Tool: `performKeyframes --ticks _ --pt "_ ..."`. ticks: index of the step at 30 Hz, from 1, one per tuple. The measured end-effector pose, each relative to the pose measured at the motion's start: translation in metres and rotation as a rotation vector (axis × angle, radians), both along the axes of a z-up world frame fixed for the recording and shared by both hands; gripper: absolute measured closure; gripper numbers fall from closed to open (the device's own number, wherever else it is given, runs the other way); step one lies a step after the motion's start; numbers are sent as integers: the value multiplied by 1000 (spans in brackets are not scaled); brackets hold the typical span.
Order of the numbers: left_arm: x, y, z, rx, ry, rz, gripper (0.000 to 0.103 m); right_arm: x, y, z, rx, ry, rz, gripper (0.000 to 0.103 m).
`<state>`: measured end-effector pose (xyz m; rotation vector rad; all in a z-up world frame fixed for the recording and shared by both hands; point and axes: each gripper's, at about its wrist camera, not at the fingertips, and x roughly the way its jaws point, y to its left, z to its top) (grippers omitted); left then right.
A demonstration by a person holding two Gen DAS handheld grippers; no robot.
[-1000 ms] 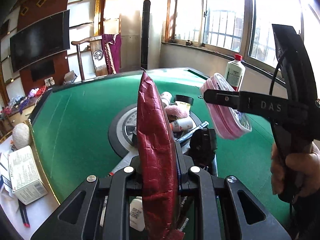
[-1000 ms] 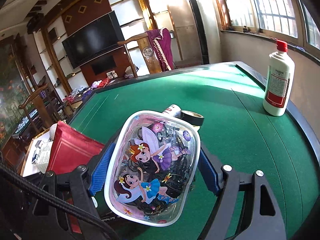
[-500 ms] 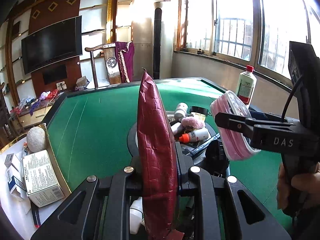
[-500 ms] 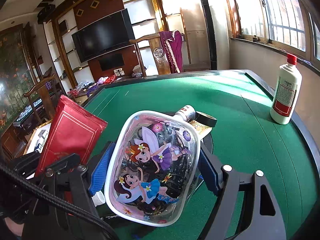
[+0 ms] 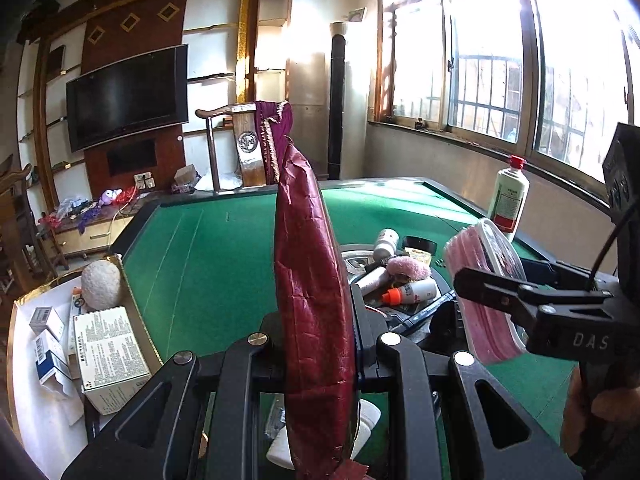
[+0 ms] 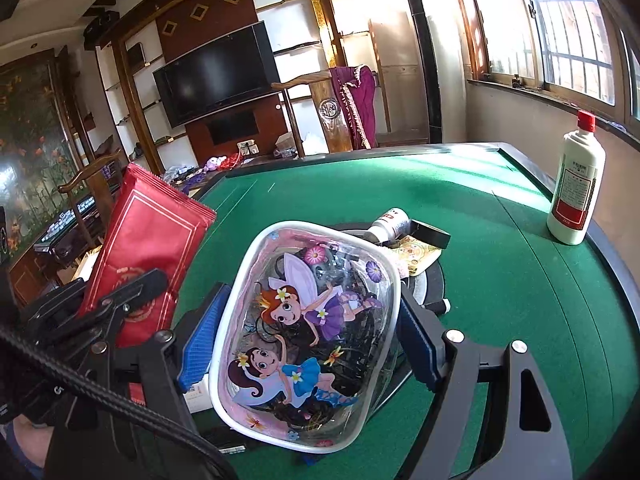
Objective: Organize objects
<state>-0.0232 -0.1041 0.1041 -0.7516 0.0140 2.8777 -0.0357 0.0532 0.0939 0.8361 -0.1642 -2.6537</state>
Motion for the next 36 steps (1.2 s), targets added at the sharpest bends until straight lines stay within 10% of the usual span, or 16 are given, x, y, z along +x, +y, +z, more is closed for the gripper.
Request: performKeyframes --ticks 36 --pt "59 -165 -1 142 55 322 85 23 -166 10 34 -6 283 23"
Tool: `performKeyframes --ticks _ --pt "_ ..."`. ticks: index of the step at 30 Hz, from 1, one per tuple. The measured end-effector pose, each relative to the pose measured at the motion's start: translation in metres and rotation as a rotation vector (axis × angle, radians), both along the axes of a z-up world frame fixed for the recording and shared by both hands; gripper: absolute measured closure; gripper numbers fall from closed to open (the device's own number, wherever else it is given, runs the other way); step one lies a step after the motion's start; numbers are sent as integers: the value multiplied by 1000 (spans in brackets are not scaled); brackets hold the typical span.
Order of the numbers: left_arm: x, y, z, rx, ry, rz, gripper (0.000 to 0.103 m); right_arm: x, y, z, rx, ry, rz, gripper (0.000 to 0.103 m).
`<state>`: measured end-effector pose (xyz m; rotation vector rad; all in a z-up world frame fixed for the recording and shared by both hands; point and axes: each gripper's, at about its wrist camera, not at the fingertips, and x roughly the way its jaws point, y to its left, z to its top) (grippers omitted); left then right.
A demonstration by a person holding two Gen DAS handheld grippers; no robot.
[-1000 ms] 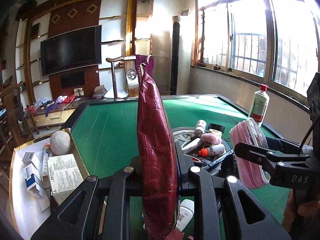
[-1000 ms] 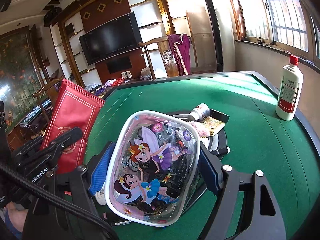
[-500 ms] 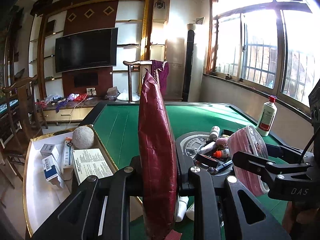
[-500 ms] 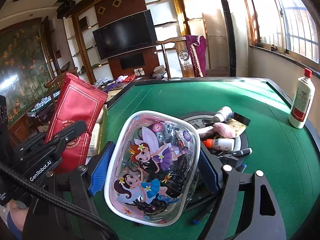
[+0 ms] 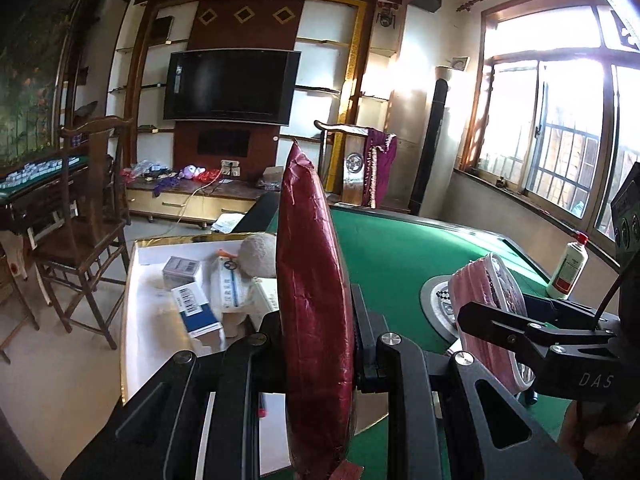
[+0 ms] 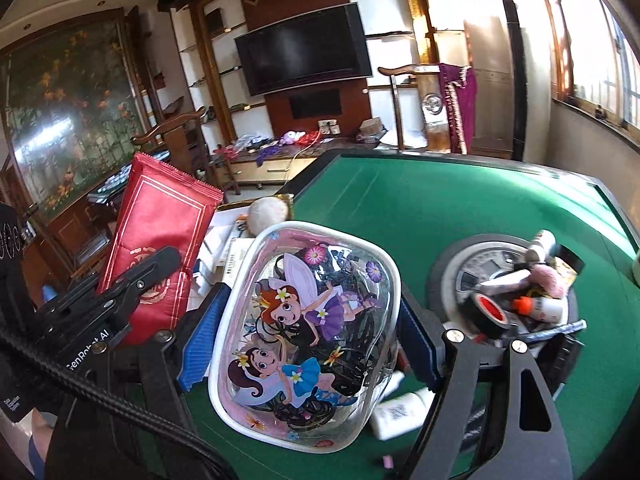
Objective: Organize objects
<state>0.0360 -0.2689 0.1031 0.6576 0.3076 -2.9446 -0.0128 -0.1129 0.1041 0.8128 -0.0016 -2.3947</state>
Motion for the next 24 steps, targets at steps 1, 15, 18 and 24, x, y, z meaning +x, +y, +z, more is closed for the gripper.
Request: performKeyframes --ticks 1,15,18,24 --pt "1 -6 -2 11 -6 12 85 0 -7 -2 4 -5 10 23" --pt "7 -71 -48 161 -106 98 85 -7 -95 -44 98 -105 171 23" --pt "5 -80 -54 195 -115 108 84 -10 -101 -52 108 -126 183 23" --pt "1 -93 -67 243 -155 121 84 -18 -108 -60 115 -174 205 23"
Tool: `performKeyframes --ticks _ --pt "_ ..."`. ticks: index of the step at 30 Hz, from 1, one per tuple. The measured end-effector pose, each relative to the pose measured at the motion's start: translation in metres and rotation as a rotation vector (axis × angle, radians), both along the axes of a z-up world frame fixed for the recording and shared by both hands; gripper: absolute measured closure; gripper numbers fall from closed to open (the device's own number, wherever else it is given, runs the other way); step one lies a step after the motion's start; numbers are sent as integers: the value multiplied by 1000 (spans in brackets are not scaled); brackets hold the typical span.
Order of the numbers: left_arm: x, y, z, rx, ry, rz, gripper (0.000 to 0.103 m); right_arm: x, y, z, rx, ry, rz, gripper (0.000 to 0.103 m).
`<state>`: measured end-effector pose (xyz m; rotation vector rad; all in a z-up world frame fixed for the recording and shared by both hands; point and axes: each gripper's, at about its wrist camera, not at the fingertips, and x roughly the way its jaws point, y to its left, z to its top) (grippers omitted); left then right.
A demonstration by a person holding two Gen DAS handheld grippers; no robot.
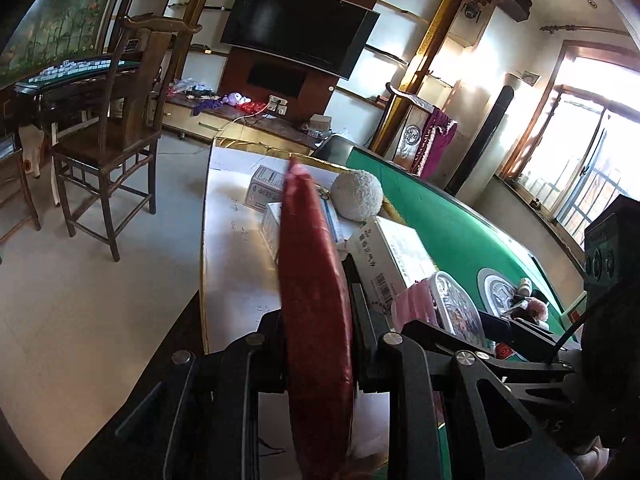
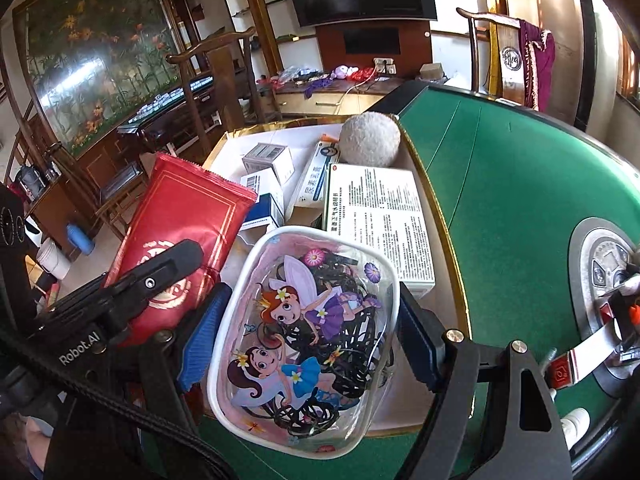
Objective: Organize objects
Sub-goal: 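Lower the red pouch and cartoon pencil case into the tray, open both grippers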
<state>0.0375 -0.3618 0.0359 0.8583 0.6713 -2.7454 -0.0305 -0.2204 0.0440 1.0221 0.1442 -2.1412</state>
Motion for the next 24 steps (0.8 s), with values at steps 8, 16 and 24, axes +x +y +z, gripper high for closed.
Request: performKeyframes --ticks 8,16,24 --pt "0 -7 -2 18 -3 18 83 -1 -11 -12 37 -23 13 25" --pt "10 -17 4 12 35 76 59 4 -14 -15 67 -19 35 23" --pt "20 -19 11 -24 77 128 54 25 -25 -5 97 37 127 23"
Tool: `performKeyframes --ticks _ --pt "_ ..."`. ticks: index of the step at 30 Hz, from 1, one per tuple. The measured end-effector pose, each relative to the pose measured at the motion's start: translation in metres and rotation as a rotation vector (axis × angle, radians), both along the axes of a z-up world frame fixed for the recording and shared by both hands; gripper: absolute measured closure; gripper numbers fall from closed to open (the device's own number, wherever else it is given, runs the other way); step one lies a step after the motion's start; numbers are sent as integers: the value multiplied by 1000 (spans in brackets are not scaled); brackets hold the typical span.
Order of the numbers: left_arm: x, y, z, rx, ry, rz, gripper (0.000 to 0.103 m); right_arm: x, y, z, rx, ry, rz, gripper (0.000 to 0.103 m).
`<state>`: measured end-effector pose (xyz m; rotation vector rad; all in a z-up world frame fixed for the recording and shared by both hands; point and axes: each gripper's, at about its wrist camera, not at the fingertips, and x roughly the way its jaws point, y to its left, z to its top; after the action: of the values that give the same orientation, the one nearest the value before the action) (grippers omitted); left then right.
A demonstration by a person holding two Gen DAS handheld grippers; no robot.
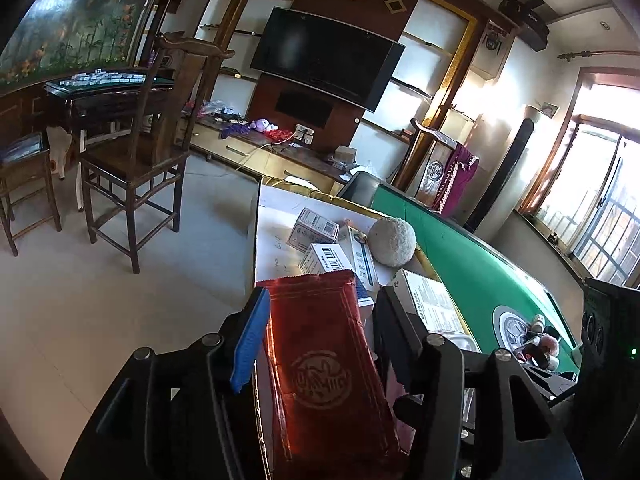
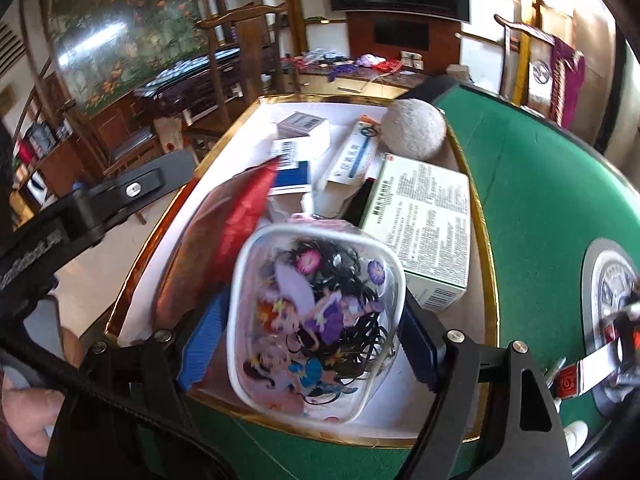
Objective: Organize objects
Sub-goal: 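Lower the red pouch and cartoon pencil case into the tray, open both grippers, then move back to the pile and grasp the white dropper bottle with the left gripper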
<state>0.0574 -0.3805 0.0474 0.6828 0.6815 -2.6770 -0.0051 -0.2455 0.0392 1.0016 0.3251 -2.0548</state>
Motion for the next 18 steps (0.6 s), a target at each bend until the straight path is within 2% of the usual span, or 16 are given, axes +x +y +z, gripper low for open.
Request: performKeyframes --ticks 2,9,13,18 --pt "0 1 -1 0 -1 0 54 1 0 3 -2 15 -3 23" --pt "-4 7 -1 -23 -3 -10 54 -8 13 5 -41 -40 -46 23" --pt "-5 11 0 -29 -1 -24 54 -13 25 4 -100 -109 -54 23" --pt "-5 15 0 -43 -3 -45 54 -14 51 14 -171 -131 -74 23"
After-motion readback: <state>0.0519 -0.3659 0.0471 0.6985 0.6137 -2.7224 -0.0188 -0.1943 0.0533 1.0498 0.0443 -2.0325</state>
